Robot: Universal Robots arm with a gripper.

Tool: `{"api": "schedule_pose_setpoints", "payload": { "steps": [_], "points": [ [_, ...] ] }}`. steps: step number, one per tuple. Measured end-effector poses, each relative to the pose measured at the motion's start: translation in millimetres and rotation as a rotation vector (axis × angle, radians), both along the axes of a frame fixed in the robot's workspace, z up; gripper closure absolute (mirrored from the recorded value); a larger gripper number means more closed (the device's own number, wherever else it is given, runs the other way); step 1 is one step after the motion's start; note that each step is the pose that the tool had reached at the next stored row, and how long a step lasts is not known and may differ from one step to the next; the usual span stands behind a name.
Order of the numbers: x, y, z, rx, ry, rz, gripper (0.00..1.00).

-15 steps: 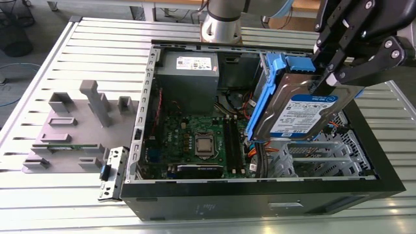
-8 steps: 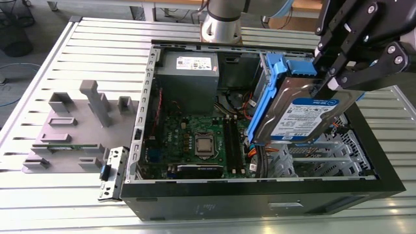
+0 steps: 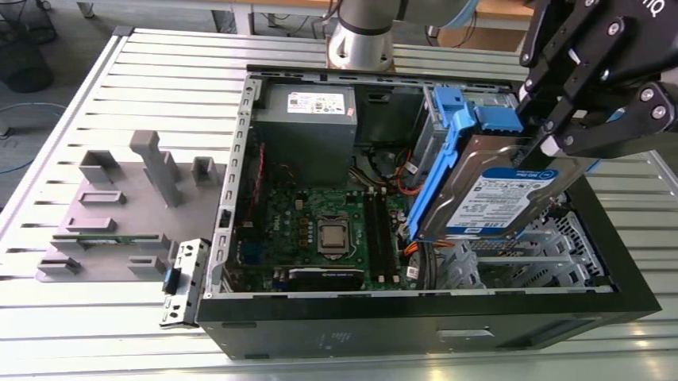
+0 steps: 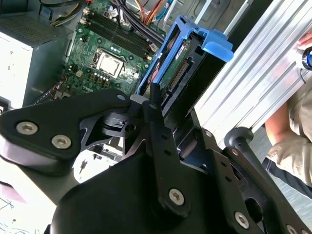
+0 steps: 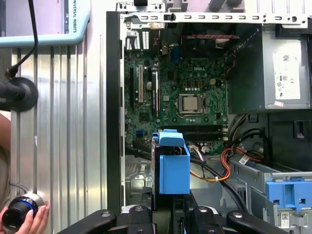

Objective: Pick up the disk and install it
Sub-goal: 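Pick up the disk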

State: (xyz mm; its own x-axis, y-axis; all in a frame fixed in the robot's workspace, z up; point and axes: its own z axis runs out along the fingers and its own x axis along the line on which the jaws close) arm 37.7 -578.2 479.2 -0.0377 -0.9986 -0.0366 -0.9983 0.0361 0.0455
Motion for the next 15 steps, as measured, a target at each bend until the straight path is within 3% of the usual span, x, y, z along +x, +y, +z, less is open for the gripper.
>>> {"api": "schedule_pose_setpoints", "payload": {
  "steps": [15],
  "points": [
    [32.7, -0.3, -4.6, 0.0003, 0.0015, 0.000, 0.65]
  ]
}}
